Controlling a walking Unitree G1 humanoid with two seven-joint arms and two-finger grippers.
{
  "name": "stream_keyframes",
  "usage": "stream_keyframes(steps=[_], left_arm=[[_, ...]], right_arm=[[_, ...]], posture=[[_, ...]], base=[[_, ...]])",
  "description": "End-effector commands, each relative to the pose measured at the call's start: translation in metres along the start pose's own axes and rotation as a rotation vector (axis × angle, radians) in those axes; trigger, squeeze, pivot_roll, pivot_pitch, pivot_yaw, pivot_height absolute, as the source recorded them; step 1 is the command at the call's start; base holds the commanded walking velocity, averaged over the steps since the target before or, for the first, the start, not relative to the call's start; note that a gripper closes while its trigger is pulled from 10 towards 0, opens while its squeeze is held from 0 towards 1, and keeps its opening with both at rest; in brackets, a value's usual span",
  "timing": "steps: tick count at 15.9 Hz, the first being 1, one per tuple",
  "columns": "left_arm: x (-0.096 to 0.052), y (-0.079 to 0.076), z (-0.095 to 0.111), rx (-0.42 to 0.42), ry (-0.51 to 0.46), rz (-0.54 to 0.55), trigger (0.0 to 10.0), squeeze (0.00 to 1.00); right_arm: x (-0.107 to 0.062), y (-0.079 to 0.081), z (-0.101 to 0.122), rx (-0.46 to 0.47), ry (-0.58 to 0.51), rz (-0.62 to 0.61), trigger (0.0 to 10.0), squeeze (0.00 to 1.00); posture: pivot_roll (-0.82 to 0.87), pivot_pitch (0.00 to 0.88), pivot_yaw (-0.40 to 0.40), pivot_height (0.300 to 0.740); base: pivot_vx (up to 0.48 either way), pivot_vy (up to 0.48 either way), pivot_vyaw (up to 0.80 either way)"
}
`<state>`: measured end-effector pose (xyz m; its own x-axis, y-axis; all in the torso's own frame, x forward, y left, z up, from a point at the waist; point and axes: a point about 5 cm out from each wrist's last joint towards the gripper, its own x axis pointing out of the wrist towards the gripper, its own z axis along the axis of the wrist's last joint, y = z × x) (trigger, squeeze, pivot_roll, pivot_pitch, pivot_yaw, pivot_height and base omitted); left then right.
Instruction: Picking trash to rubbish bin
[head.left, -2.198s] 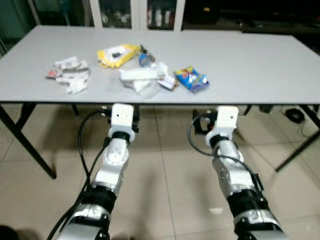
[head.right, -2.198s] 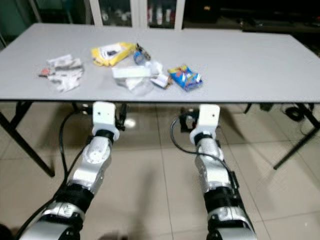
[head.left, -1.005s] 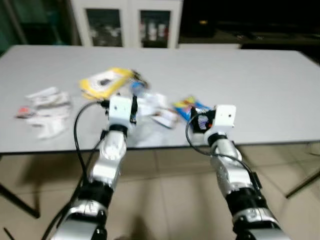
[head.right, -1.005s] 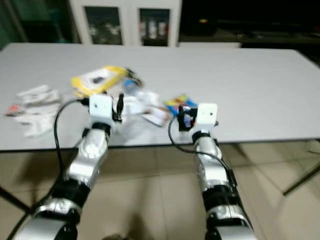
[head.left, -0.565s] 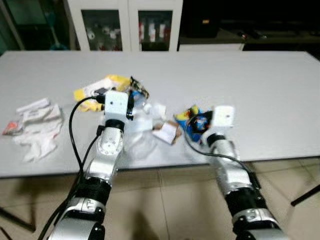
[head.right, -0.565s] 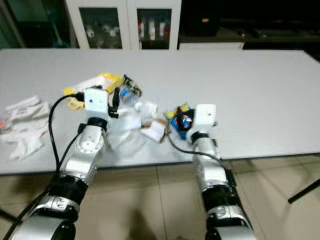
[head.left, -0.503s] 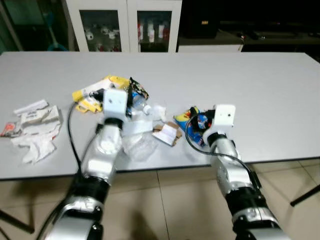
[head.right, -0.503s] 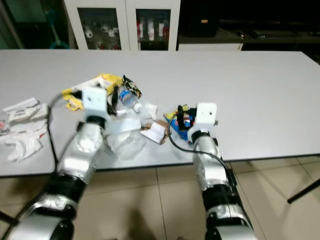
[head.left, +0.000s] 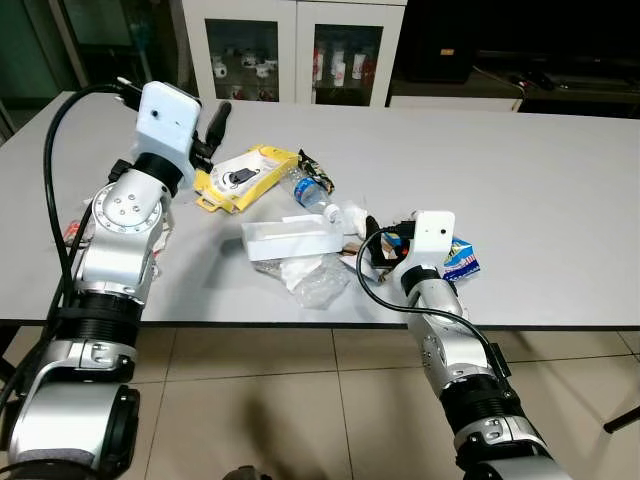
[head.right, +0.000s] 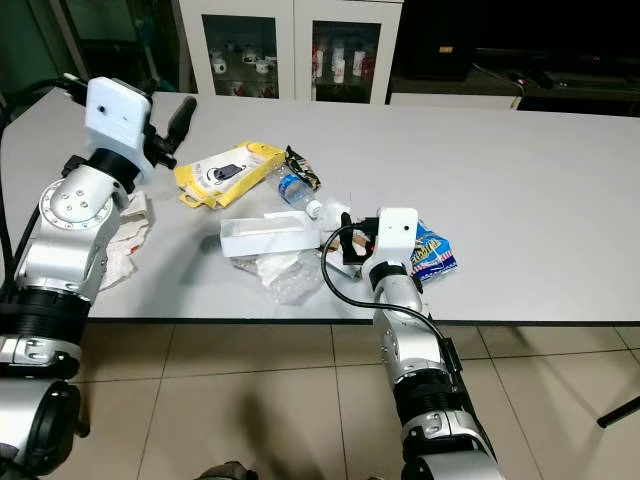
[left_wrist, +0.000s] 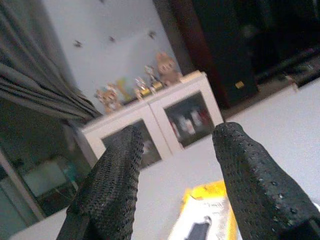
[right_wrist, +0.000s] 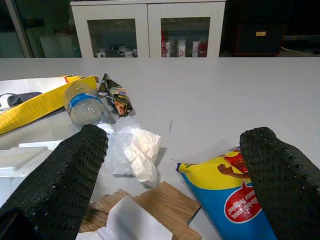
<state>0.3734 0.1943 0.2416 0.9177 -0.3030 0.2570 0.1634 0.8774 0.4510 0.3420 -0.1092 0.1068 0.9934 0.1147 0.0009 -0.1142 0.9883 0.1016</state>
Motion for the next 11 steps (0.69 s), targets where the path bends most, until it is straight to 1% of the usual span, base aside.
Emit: stream_keyframes(steps=[1,2,3,4,5,6,7,8,9,10,11], left_arm=[[0.002,-0.006,-0.007,-0.014,0.056,-0.068,10.0,0.0],[0.0,-0.011,-0.014,-0.003,0.093,-0.12,10.0,0.0],[-0.006,-0.022,-0.025,0.031,0.144,-0.208,10.0,0.0],[-0.009,-0.029,-0.031,0.028,0.167,-0.24,10.0,0.0],[-0.01,-0.039,-0.036,-0.02,0.177,-0.237,10.0,0.0],[-0.011,-0.049,-0.042,-0.051,0.196,-0.244,10.0,0.0],[-0.013,-0.058,-0.046,-0.093,0.206,-0.282,10.0,0.0],[-0.014,-0.062,-0.047,-0.137,0.208,-0.312,10.0,0.0],[-0.016,-0.065,-0.048,-0.194,0.217,-0.368,10.0,0.0],[-0.016,-0.064,-0.046,-0.228,0.213,-0.417,10.0,0.0],[-0.015,-0.063,-0.042,-0.281,0.201,-0.473,10.0,0.0]], right_arm=[[0.002,-0.002,0.002,0.003,-0.003,-0.006,10.0,0.0],[0.002,-0.002,0.002,0.002,-0.002,-0.006,10.0,0.0],[0.001,-0.002,0.001,0.002,-0.002,-0.007,10.0,0.0],[0.001,-0.003,0.001,0.002,-0.002,-0.008,10.0,0.0],[0.001,-0.003,0.001,0.002,0.0,-0.009,10.0,0.0],[0.001,-0.003,0.001,0.004,0.002,-0.009,10.0,0.0],[0.001,-0.003,0.001,0.003,0.002,-0.007,10.0,0.0],[0.001,-0.002,0.001,0.003,0.002,-0.007,10.0,0.0],[0.001,-0.003,0.001,0.003,0.001,-0.007,10.0,0.0],[0.001,-0.003,0.001,0.003,0.0,-0.009,10.0,0.0],[0.001,-0.003,0.001,0.005,0.0,-0.011,10.0,0.0]], posture=[[0.04,0.01,-0.032,0.716],[0.04,0.011,-0.032,0.716],[0.04,0.011,-0.034,0.716],[0.04,0.013,-0.034,0.716],[0.04,0.015,-0.036,0.716],[0.04,0.016,-0.036,0.716],[0.04,0.016,-0.037,0.716],[0.03,0.017,-0.036,0.716],[0.03,0.018,-0.036,0.716],[0.04,0.016,-0.034,0.716],[0.04,0.017,-0.031,0.716]], base=[[0.0,0.0,0.0],[0.0,0.0,0.0],[0.0,0.0,0.0],[0.0,0.0,0.0],[0.0,0.0,0.0],[0.0,0.0,0.0],[0.0,0.0,0.0],[0.0,0.0,0.0],[0.0,0.0,0.0],[0.0,0.0,0.0],[0.0,0.0,0.0]])
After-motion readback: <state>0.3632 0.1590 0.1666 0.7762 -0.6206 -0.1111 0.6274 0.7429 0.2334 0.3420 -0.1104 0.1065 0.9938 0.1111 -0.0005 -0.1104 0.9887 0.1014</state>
